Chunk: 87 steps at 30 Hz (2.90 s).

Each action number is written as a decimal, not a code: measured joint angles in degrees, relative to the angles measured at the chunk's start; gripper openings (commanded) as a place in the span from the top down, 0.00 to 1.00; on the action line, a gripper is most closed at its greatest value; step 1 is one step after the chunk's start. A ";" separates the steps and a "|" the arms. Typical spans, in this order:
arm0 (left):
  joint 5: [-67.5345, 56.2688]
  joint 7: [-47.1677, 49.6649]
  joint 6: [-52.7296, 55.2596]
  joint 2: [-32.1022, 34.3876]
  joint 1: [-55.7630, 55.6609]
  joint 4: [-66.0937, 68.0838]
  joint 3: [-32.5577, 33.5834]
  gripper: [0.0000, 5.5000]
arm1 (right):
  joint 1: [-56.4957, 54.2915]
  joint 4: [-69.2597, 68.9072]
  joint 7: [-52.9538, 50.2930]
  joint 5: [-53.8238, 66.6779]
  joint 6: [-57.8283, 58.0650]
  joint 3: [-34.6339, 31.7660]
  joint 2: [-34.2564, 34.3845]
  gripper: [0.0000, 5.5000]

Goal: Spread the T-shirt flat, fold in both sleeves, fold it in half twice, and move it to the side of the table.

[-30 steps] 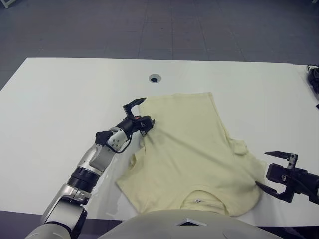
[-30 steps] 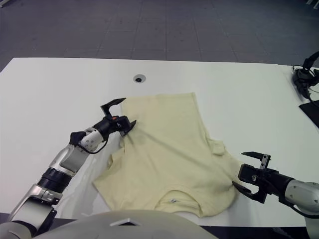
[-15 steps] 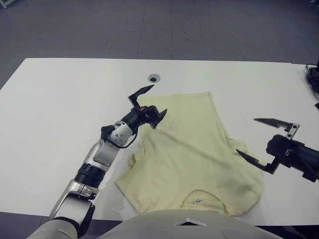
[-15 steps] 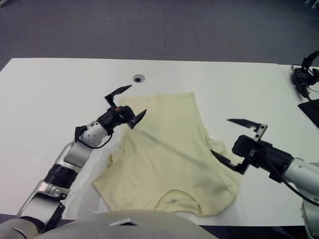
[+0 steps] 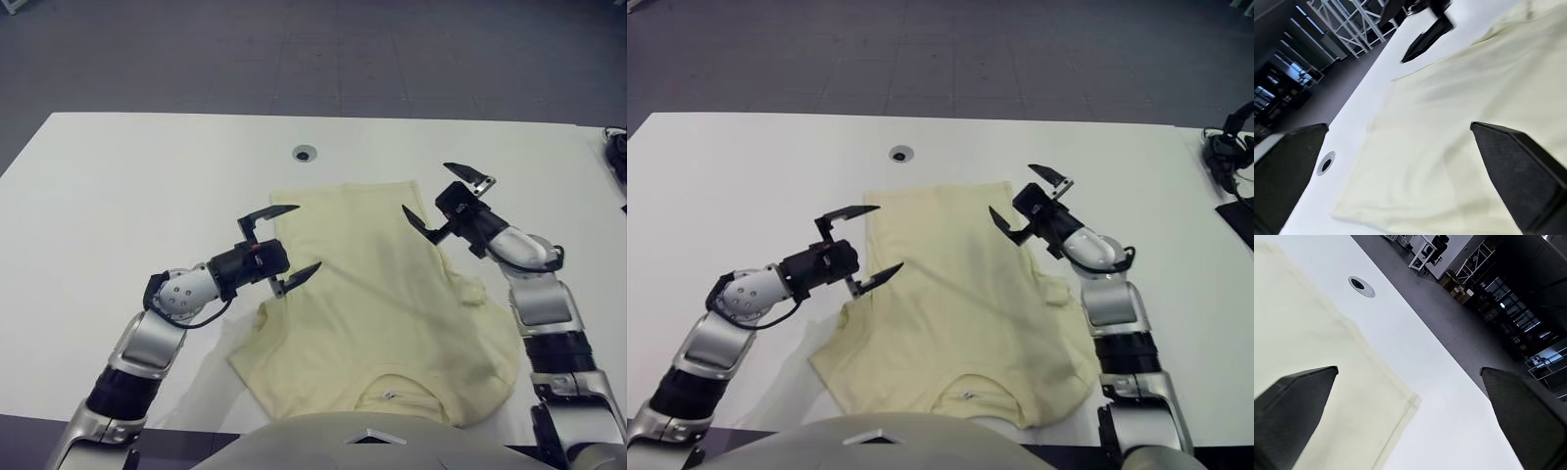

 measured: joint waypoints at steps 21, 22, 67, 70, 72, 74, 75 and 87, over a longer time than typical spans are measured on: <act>11.02 -7.78 -5.25 11.11 2.75 4.21 -4.99 0.02 | -12.68 32.41 -14.92 -10.96 -12.41 7.07 1.75 0.02; 11.06 -7.69 -5.50 11.11 2.50 4.48 -5.08 0.02 | -12.67 32.41 -14.86 -10.93 -12.49 7.09 1.75 0.02; 4.41 -8.08 -9.56 21.69 11.36 12.29 20.22 0.02 | 16.12 -25.49 -13.52 7.21 3.23 -16.39 1.86 0.02; 6.77 -9.34 -10.85 23.20 13.71 11.22 20.21 0.02 | 16.64 -24.95 -14.40 7.21 2.29 -16.15 3.45 0.02; 8.13 -9.61 -12.63 23.26 15.23 9.06 19.23 0.02 | 17.37 -24.11 -15.12 6.80 1.41 -15.59 4.21 0.02; 9.66 -9.61 -13.61 23.26 16.45 7.26 18.67 0.02 | 17.77 -22.85 -15.36 6.38 0.70 -15.26 4.54 0.02; 10.48 -9.59 -13.70 23.26 16.74 6.79 18.42 0.02 | 17.94 -22.55 -15.39 6.25 0.62 -15.20 4.56 0.02; 19.09 -4.22 -15.94 21.99 11.75 8.67 10.54 0.07 | 18.94 -21.96 -15.44 5.32 -0.22 -14.97 4.64 0.02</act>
